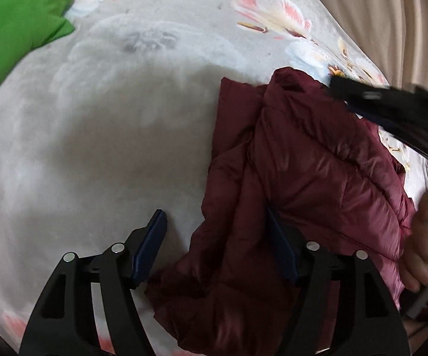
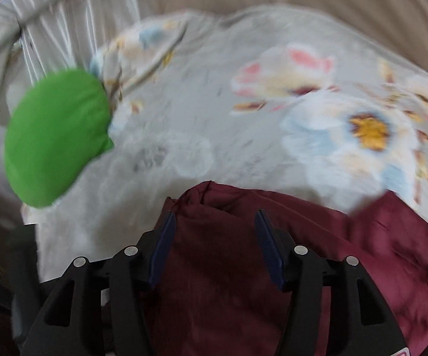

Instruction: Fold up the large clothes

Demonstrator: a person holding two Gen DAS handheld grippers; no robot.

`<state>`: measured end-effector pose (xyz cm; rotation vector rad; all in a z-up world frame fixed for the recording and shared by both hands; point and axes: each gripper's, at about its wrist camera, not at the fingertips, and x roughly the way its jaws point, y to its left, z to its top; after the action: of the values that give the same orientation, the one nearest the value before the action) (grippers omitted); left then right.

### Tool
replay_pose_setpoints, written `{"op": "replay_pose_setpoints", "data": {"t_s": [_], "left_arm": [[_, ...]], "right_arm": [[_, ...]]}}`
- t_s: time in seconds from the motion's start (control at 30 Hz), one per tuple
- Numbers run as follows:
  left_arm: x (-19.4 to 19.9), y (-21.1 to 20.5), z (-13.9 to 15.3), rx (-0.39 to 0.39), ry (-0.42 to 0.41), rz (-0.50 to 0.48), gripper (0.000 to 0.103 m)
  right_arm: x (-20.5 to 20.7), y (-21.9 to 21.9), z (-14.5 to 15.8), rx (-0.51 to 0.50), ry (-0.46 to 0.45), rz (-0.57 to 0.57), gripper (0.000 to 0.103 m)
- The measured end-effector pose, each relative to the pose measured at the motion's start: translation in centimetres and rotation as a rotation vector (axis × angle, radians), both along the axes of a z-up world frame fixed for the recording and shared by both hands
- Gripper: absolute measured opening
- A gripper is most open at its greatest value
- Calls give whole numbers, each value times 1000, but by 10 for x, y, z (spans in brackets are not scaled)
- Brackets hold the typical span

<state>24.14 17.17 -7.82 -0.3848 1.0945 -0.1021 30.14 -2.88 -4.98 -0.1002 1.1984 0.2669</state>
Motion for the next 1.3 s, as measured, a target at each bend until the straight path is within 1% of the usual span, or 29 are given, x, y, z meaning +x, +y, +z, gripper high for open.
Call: {"op": "replay_pose_setpoints", "data": {"t_s": [0.03, 0.07, 0.1, 0.13, 0.17, 0.2, 0.23, 0.27, 0.3, 0.33, 0.37, 0.43, 0.47, 0.5, 0.57, 0.63, 0.7, 0.77, 0.83, 0.9, 0.93, 0.97, 1.03, 1.07, 1.13, 1.17, 1.2, 1.27, 1.3], "left_arm": [[0, -1, -1, 4, -4, -6, 67], [-1, -2, -1, 9, -7, -13, 67], [-1, -2, -1, 14, -11, -21, 68], [-2, -3, -2, 21, -18, -29, 68], [-3, -3, -1, 24, -23, -34, 68], [-3, -4, -1, 27, -28, -37, 69], [-4, -6, -2, 32, -32, -42, 69], [-4, -7, -2, 40, -30, -46, 69], [-4, -9, -2, 53, -32, -52, 70], [-4, -11, -1, 63, -32, -56, 70], [-4, -11, 0, 63, -28, -56, 70], [-3, -10, 8, 60, -11, -35, 67], [-4, -7, 18, 62, -29, -17, 66], [-4, -5, 26, 62, -53, -7, 66], [-2, -8, 54, 45, -123, -5, 66], [8, -22, 69, 33, -154, -33, 66], [22, -47, 75, 22, -165, -85, 66], [36, -72, 70, 33, -164, -134, 67], [53, -94, 55, 85, -150, -167, 67], [64, -108, 41, 160, -143, -165, 68], [71, -113, 36, 194, -157, -149, 69], [74, -112, 32, 208, -168, -139, 70], [77, -102, 25, 217, -175, -123, 72], [78, -102, 25, 226, -176, -113, 72], [78, -100, 31, 248, -167, -86, 72], [77, -96, 39, 249, -169, -63, 71], [75, -94, 49, 232, -197, -36, 70], [78, -92, 56, 223, -225, -17, 72], [85, -94, 52, 244, -214, -12, 72]], "right_arm": [[3, 3, -9, -13, 26, 15, 53], [2, 5, -14, -8, 48, 42, 42], [2, 7, -17, 9, 71, 62, 8], [2, 6, -14, 17, 56, 54, 3], [3, 1, -7, 33, 22, 32, 2], [8, -9, -1, 60, -6, -24, 0], [13, -20, 1, 73, -20, -82, 0], [16, -27, -2, 63, -30, -127, 0], [21, -38, -11, 45, -10, -170, 0], [22, -44, -15, 57, 7, -193, 0], [18, -52, -10, 75, -5, -230, 0], [1, -62, 14, 107, -78, -276, 0], [-17, -71, 33, 144, -125, -307, 0], [-29, -77, 43, 149, -148, -322, 0], [-61, -91, 60, 122, -193, -353, 1], [-107, -116, 71, 73, -210, -412, 3], [-142, -145, 77, 50, -212, -486, 3], [-179, -186, 81, 39, -198, -591, 4], [-203, -221, 80, 25, -190, -679, 7], [-229, -266, 81, -2, -205, -786, 7], [-237, -282, 81, -16, -207, -821, 5], [-248, -310, 79, -36, -202, -875, 0], [-259, -341, 73, -5, -202, -934, 0], [-262, -351, 73, -15, -195, -956, 0], [-259, -349, 87, -75, -207, -944, 0], [-255, -343, 99, -67, -242, -914, 4], [-252, -340, 106, -51, -264, -896, 11], [-241, -339, 114, -14, -291, -867, 11], [-230, -340, 112, 5, -287, -856, 11]]}}
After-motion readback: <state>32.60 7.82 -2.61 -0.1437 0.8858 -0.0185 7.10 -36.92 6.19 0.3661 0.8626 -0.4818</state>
